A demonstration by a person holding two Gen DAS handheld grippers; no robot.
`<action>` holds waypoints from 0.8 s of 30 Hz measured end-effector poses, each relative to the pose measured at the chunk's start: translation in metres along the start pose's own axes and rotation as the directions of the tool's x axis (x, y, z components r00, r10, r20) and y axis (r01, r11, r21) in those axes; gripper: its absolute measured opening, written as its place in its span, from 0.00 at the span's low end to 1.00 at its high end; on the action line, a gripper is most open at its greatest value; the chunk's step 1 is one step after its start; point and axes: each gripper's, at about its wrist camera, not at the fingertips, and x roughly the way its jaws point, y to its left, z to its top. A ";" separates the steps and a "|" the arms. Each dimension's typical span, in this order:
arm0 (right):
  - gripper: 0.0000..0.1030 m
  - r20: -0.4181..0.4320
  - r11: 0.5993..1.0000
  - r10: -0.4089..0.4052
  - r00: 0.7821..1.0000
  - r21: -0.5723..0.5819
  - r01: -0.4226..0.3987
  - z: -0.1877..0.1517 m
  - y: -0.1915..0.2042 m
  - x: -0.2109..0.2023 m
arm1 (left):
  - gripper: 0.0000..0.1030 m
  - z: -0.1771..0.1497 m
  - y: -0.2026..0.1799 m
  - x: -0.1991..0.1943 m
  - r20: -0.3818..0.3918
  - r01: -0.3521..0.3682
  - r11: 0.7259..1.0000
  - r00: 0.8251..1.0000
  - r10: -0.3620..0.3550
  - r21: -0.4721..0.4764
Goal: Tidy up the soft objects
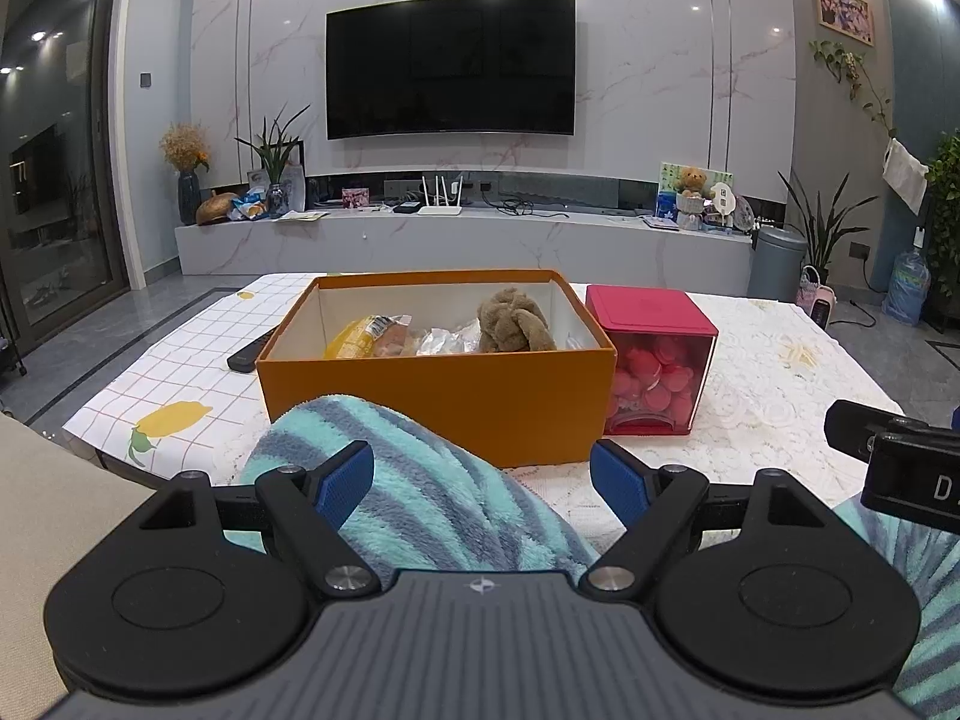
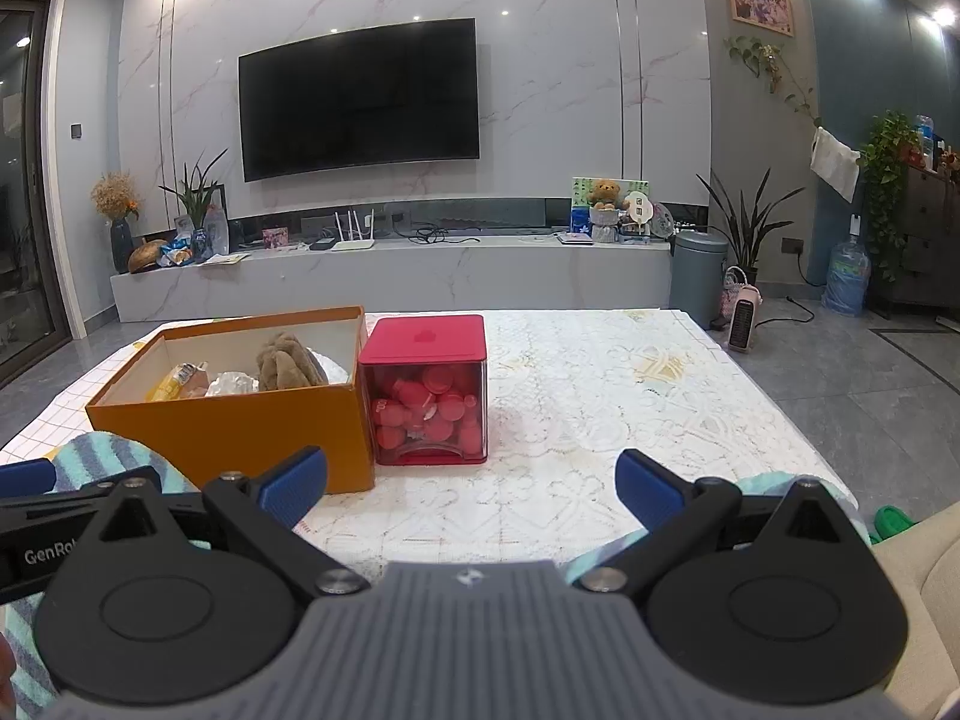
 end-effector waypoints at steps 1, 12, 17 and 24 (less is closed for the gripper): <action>0.97 0.000 1.000 -0.001 1.000 0.000 0.001 0.000 0.000 0.000 | 0.93 0.000 0.000 0.000 -0.001 0.001 1.000 1.000 -0.001 0.000; 0.97 0.002 1.000 0.003 1.000 -0.006 -0.003 -0.001 0.002 0.000 | 0.93 0.000 0.000 0.000 -0.001 0.002 1.000 1.000 -0.002 0.001; 0.97 0.003 1.000 0.005 1.000 -0.006 -0.005 -0.001 0.002 0.001 | 0.93 0.000 0.001 0.000 -0.001 0.001 1.000 1.000 -0.001 0.000; 0.97 0.002 1.000 0.007 1.000 -0.007 -0.007 -0.002 0.002 0.000 | 0.93 0.000 -0.001 0.000 -0.001 0.000 1.000 1.000 0.000 0.000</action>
